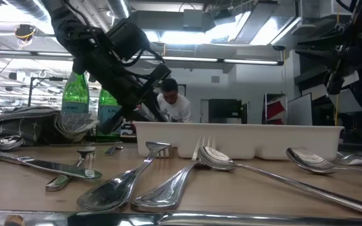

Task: Sort silverware
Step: Put the silver spoon into the silverware tray

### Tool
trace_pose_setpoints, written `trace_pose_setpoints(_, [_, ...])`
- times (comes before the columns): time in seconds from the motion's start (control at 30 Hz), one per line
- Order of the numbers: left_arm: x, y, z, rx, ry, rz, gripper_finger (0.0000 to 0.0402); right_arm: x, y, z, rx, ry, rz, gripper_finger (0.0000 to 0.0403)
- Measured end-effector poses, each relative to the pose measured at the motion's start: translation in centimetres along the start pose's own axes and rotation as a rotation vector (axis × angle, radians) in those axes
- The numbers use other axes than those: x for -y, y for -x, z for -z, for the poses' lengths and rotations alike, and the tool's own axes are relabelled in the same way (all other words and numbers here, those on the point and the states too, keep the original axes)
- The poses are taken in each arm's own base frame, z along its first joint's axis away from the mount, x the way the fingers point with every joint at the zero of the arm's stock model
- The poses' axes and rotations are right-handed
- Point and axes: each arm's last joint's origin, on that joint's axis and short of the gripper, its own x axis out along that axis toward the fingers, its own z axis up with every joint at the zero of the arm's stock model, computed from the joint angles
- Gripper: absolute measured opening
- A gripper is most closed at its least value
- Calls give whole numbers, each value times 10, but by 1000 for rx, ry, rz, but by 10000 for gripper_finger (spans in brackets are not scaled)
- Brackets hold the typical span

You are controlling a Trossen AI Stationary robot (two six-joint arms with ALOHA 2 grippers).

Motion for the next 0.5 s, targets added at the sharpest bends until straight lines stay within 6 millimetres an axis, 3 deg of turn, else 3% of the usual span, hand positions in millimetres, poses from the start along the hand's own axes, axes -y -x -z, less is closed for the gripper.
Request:
trace_pose_setpoints(0.27, [1, 1, -1, 4, 20, 9, 88, 0, 0, 0, 13, 0, 12, 76])
trace_pose_setpoints(0.5, [5, 5, -11, 12, 67, 71, 89, -11, 1, -14, 61, 2, 40, 76])
